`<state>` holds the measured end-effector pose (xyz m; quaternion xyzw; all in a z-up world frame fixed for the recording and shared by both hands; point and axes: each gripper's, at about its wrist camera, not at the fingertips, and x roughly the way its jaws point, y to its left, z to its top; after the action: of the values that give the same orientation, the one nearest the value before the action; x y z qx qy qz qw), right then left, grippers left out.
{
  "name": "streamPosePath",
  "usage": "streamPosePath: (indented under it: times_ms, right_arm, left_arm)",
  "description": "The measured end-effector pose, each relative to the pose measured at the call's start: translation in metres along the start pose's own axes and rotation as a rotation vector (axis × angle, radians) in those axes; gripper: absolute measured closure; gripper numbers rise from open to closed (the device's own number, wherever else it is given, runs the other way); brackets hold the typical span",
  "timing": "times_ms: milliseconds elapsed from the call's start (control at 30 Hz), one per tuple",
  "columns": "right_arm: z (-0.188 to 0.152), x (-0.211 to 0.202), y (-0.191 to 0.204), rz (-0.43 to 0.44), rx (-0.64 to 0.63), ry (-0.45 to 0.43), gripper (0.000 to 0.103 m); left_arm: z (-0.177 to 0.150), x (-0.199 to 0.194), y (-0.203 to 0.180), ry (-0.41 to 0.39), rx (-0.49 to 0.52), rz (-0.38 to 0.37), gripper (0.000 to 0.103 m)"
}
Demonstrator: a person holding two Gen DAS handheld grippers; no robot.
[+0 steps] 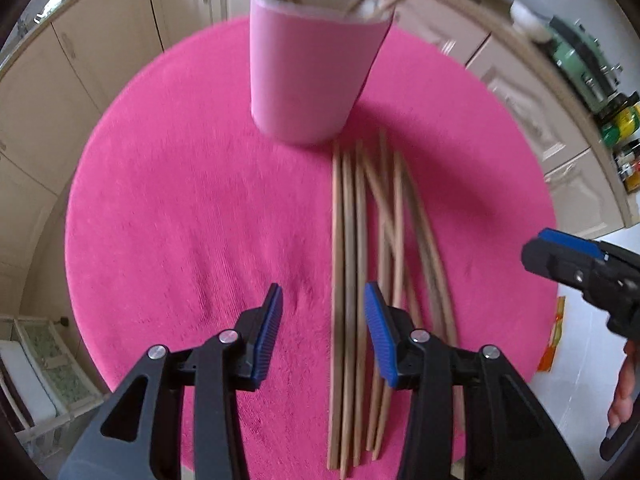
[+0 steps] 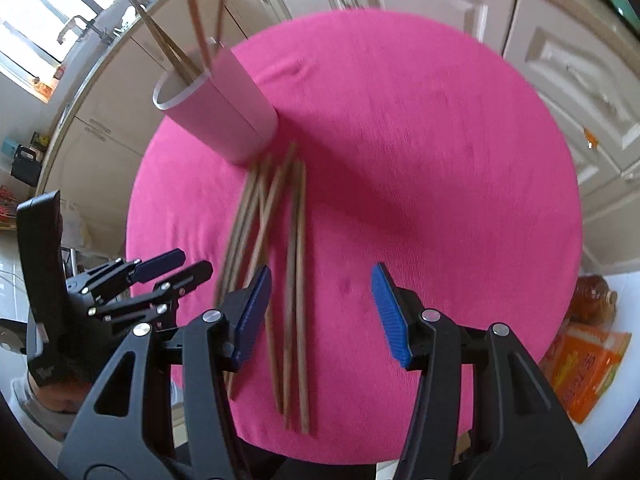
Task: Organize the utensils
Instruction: 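Open both grippers to drop chopsticks into the cup and withdraw, then grasp a chopstick with the left gripper while the right gripper grasps another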
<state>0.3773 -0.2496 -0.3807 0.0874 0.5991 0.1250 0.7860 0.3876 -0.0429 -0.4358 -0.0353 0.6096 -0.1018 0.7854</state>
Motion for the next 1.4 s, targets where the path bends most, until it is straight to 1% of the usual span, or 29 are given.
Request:
streamPosePath:
  times_ms: [100, 200, 333, 467, 667, 767, 833, 867, 900, 933, 1000, 1067, 1133, 1167, 1200, 1233, 1267, 1300, 1333, 1367, 1400]
  right_arm:
    - [-0.006, 0.007, -0.008, 0.005, 0.020, 0.025, 0.051]
    - [-0.007, 0.011, -0.013, 0.012, 0.039, 0.040, 0.051]
    - [-0.007, 0.013, -0.015, 0.014, 0.044, 0.049, 0.051]
    - [-0.005, 0.016, -0.014, 0.020, 0.048, 0.058, 0.051]
    - [0.000, 0.023, -0.008, 0.011, 0.027, 0.077, 0.051]
    - [0.001, 0.025, -0.006, 0.014, 0.025, 0.085, 0.051]
    - [0.002, 0.026, -0.005, 0.014, 0.021, 0.088, 0.051]
    - [0.003, 0.026, -0.005, 0.015, 0.020, 0.092, 0.051]
    - [0.004, 0.027, -0.004, 0.017, 0.021, 0.094, 0.051]
    - [0.004, 0.028, -0.004, 0.021, 0.023, 0.096, 0.051]
    - [0.006, 0.028, -0.004, 0.023, 0.025, 0.098, 0.051]
    - [0.007, 0.030, -0.002, 0.020, 0.020, 0.100, 0.051]
    - [0.008, 0.033, 0.000, 0.017, 0.014, 0.107, 0.051]
    - [0.009, 0.034, 0.001, 0.013, 0.007, 0.109, 0.052]
    - [0.010, 0.035, 0.003, 0.008, -0.001, 0.110, 0.052]
    - [0.011, 0.037, 0.005, 0.001, -0.014, 0.112, 0.057]
    - [0.011, 0.038, 0.007, -0.002, -0.025, 0.115, 0.065]
    - [0.012, 0.040, 0.009, -0.007, -0.041, 0.121, 0.069]
    - [0.012, 0.043, 0.012, -0.016, -0.057, 0.128, 0.071]
    - [0.013, 0.045, 0.015, -0.024, -0.073, 0.132, 0.078]
    - [0.013, 0.047, 0.017, -0.030, -0.089, 0.141, 0.082]
  left_arm:
    - [-0.002, 0.014, 0.000, 0.038, 0.007, 0.025, 0.061]
    - [-0.003, 0.021, 0.000, 0.052, 0.025, 0.059, 0.061]
    - [0.004, 0.025, -0.007, 0.055, 0.038, 0.078, 0.061]
    - [0.017, 0.026, -0.014, 0.076, 0.048, 0.100, 0.061]
    - [0.040, 0.037, -0.023, 0.154, 0.051, 0.114, 0.061]
    - [0.046, 0.039, -0.029, 0.179, 0.103, 0.141, 0.061]
    - [0.048, 0.042, -0.032, 0.195, 0.117, 0.144, 0.061]
    - [0.051, 0.044, -0.034, 0.218, 0.119, 0.141, 0.061]
    - [0.052, 0.049, -0.036, 0.243, 0.124, 0.156, 0.061]
    - [0.054, 0.053, -0.039, 0.251, 0.140, 0.184, 0.060]
    - [0.058, 0.054, -0.042, 0.250, 0.147, 0.194, 0.060]
    - [0.063, 0.056, -0.042, 0.264, 0.127, 0.181, 0.063]
    - [0.068, 0.056, -0.043, 0.268, 0.114, 0.165, 0.073]
    - [0.070, 0.056, -0.043, 0.268, 0.111, 0.161, 0.076]
    - [0.072, 0.055, -0.041, 0.266, 0.104, 0.156, 0.081]
    - [0.074, 0.055, -0.039, 0.262, 0.088, 0.151, 0.088]
    - [0.073, 0.050, -0.032, 0.258, 0.074, 0.141, 0.090]
    - [0.074, 0.049, -0.029, 0.254, 0.057, 0.130, 0.093]
    - [0.074, 0.047, -0.027, 0.247, 0.045, 0.119, 0.093]
    - [0.074, 0.046, -0.026, 0.241, 0.041, 0.112, 0.094]
    - [0.073, 0.045, -0.025, 0.234, 0.039, 0.106, 0.094]
